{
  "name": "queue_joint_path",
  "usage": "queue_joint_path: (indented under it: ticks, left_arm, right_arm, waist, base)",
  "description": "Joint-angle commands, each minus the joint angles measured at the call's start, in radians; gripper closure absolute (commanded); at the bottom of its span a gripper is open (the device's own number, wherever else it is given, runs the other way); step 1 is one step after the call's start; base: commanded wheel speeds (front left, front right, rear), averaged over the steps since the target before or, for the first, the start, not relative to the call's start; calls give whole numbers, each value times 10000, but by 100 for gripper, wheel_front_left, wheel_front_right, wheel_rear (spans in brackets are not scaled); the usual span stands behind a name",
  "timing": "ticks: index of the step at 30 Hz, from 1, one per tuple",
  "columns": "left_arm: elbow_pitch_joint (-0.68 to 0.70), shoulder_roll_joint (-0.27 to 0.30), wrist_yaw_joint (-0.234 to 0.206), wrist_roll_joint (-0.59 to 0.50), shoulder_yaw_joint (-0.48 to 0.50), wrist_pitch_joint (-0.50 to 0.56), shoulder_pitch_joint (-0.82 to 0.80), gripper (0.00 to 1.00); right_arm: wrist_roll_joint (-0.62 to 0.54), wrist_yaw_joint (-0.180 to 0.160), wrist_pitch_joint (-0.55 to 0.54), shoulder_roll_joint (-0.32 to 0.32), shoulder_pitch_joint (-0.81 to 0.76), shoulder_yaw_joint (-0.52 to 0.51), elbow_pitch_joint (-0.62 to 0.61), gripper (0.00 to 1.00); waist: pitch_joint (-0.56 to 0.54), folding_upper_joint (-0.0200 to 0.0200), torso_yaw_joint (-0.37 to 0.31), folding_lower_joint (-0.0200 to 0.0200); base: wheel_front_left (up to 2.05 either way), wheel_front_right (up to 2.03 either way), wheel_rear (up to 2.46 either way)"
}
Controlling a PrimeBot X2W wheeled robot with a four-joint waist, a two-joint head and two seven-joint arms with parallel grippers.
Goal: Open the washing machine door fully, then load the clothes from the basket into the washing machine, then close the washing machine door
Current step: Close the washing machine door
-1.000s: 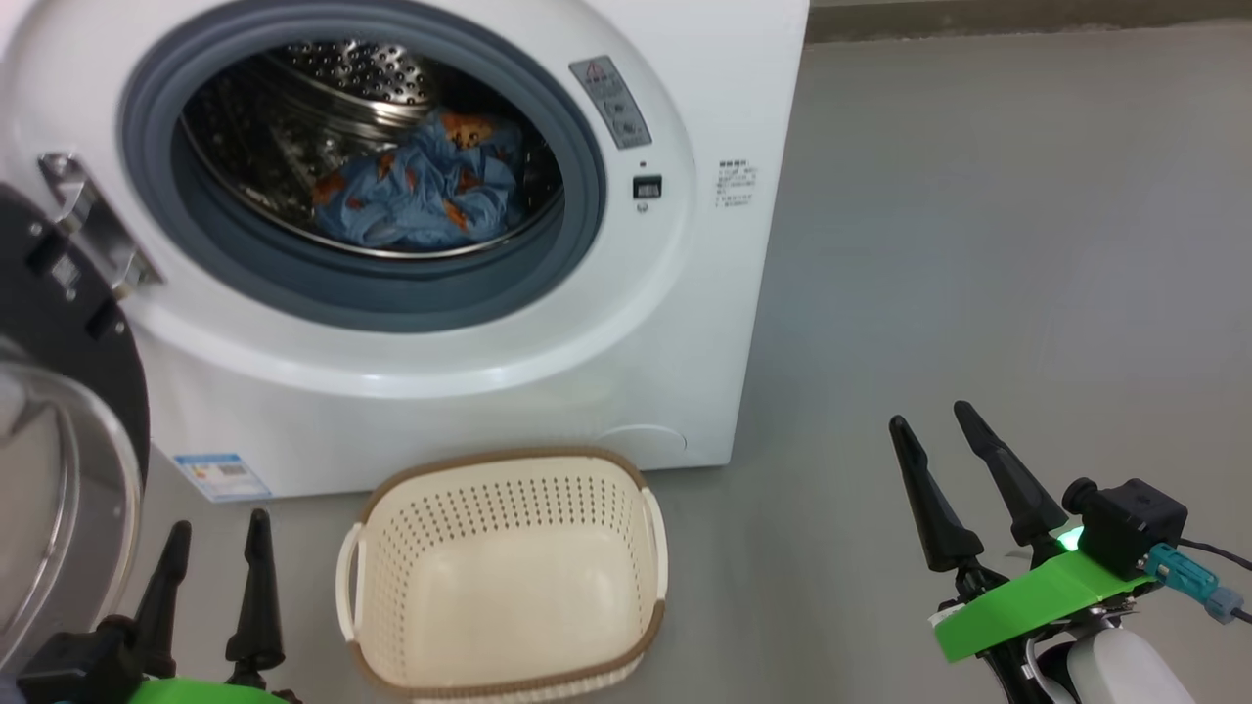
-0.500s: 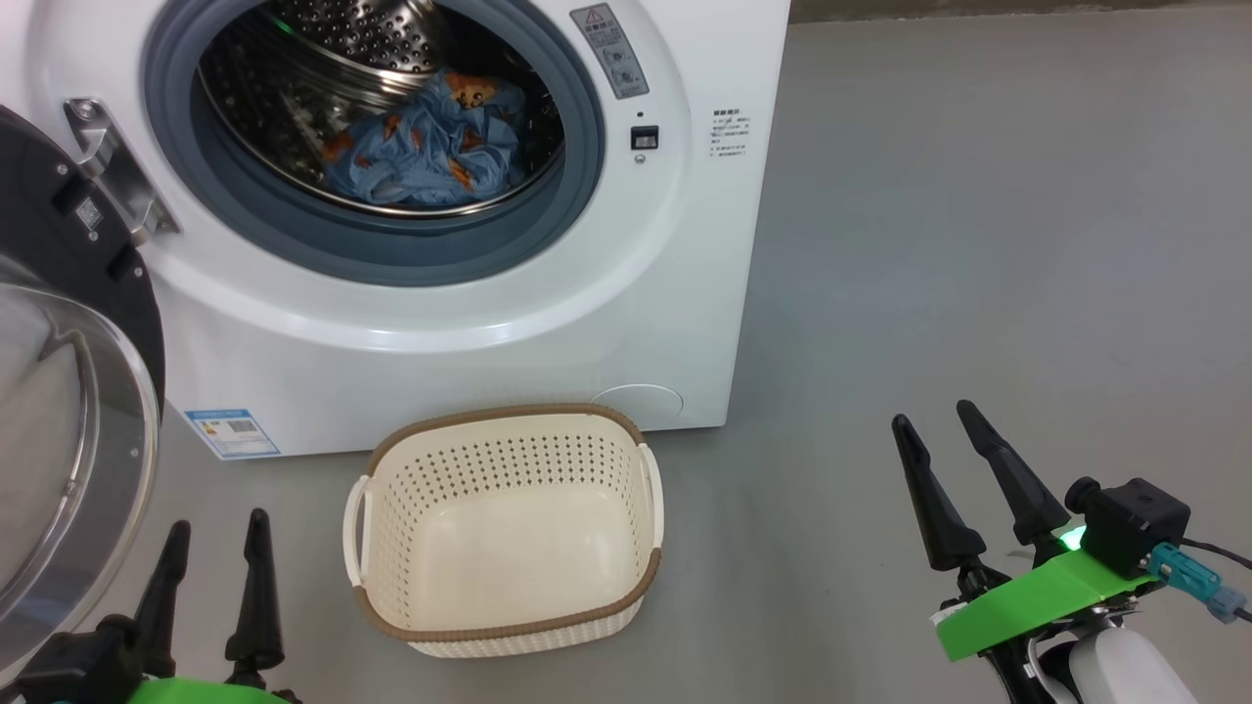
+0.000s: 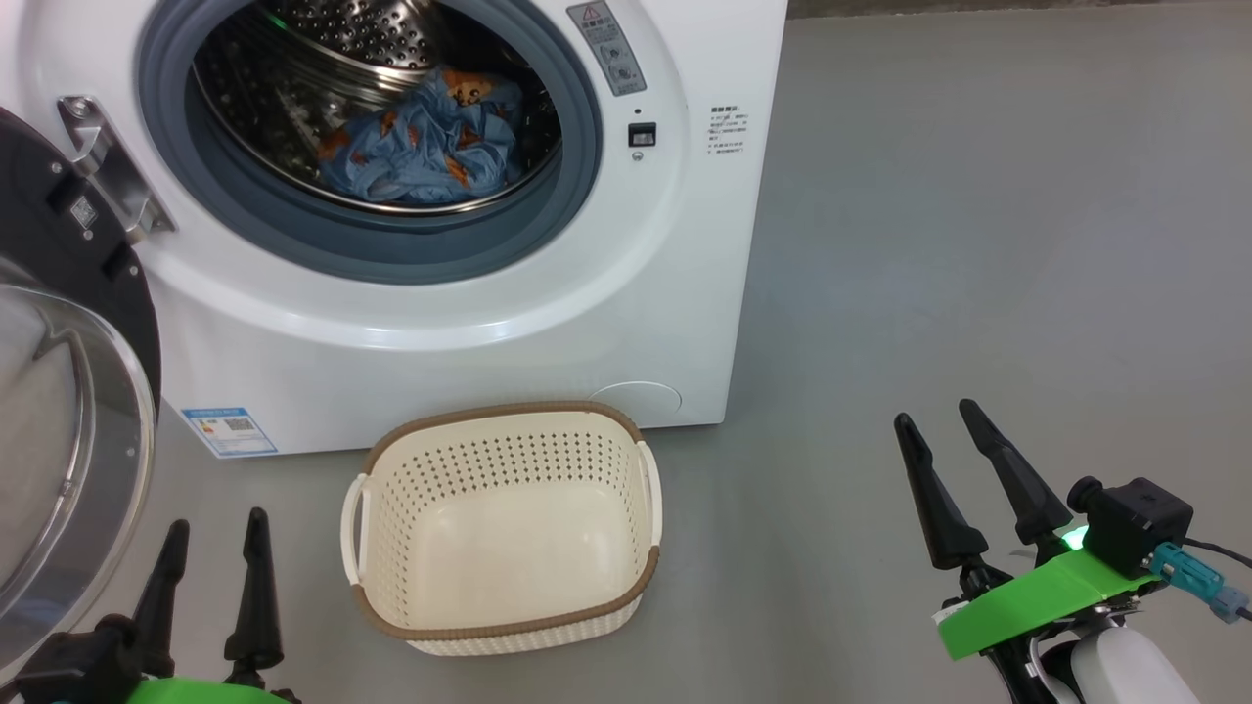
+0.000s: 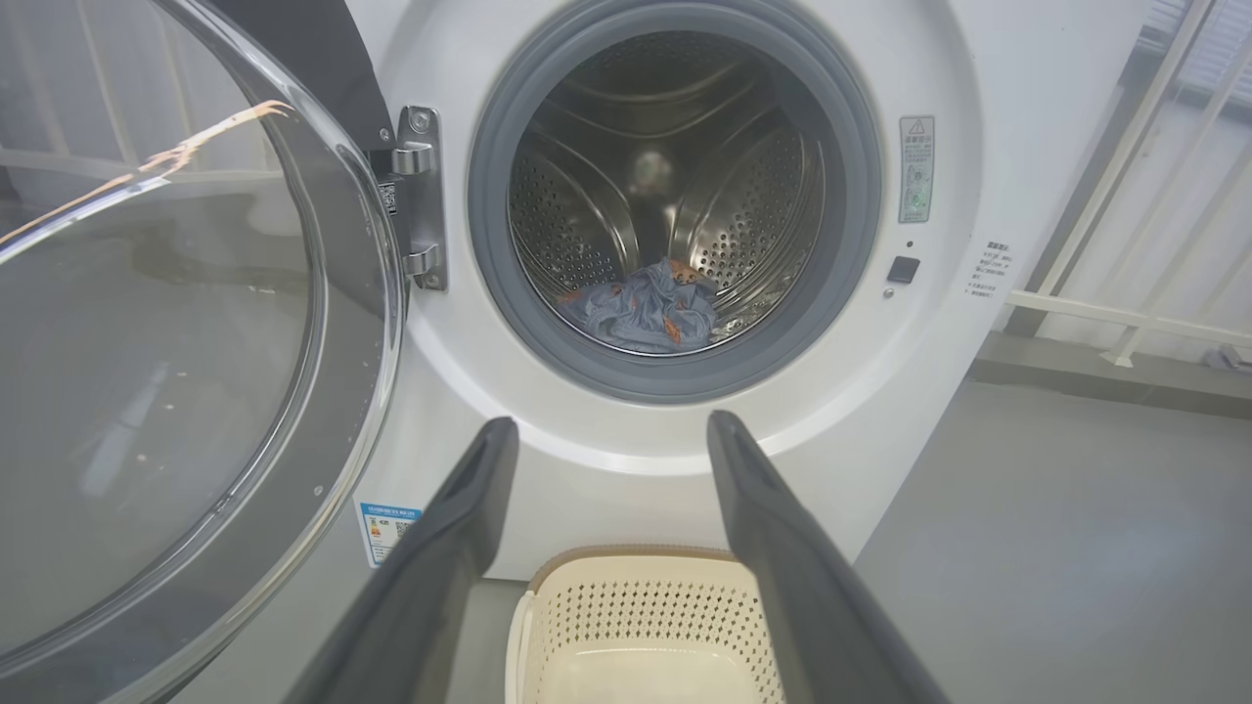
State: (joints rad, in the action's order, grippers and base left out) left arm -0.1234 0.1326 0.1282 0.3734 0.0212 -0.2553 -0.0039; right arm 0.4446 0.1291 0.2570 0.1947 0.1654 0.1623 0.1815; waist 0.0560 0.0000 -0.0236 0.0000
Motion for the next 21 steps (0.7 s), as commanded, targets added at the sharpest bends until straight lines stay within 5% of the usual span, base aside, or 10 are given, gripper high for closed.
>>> queue_joint_path:
  ticks: [1,21]
  left_arm:
    - [301,132,24,-107,403,-65,-278,0]
    - [-73,-41,-146,-464,765,-65,-422,0]
  right_arm:
    - [118,16,48,58,46,176,-250,0]
    - [159,16,48,-55,0,227,-147,0]
  waist:
    - [6,0,4,0]
    - [-119,0,894,0]
  base:
    - [0,0,0]
    - [0,0,0]
